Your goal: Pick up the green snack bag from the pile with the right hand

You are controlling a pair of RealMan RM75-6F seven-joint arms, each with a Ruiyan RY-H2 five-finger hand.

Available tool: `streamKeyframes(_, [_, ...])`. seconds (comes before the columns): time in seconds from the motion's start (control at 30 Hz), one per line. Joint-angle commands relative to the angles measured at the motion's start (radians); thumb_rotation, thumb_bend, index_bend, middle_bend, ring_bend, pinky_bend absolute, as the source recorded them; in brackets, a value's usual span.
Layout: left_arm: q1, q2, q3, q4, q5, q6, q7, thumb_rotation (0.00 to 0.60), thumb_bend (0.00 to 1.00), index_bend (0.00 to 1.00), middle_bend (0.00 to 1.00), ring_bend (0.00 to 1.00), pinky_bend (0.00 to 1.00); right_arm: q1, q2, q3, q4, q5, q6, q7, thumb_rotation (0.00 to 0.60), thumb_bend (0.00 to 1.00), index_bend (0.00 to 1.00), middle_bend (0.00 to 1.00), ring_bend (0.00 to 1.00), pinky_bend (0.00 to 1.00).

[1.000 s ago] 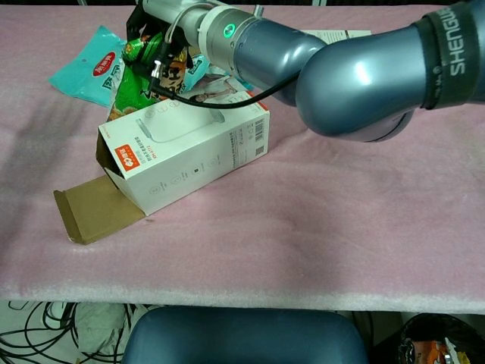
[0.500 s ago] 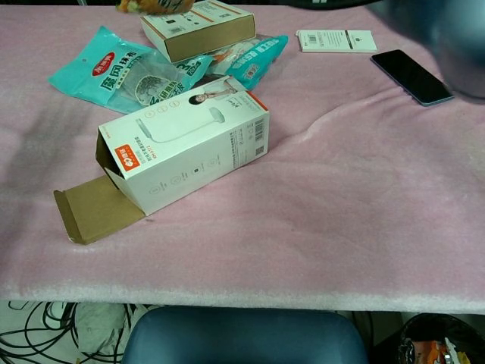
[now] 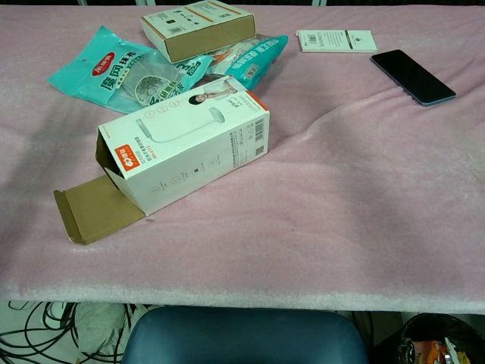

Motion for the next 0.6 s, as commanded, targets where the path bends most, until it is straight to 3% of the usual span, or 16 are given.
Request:
streamKeyframes(0.03, [0.002,-0.001,0.003,0.003,0.009,0.008,0.0,0.6,0.0,0.0,0.0,0.0,0.0,-0.106,0.071,-0.087,-0.041,-0.093,0.077,0.09,0.6,0.63,0.84,0.67,0.67,0.74])
streamKeyframes(0.33, [0.008,-0.005,0.01,0.005,0.028,0.025,0.007,0.6,0.0,0.0,0.0,0.0,0.0,-0.283,0.181,-0.247,-0.035,-0.283,0.206,0.272,0.6,0.63,0.84,0.67,0.67,0.74])
streamKeyframes(0.6, [0.017,-0.006,0.012,0.0,0.034,0.041,0.017,0.6,0.0,0.0,0.0,0.0,0.0,-0.317,0.197,-0.303,0.011,-0.346,0.2,0.338,0.6,0.63,0.84,0.67,0.67,0.74])
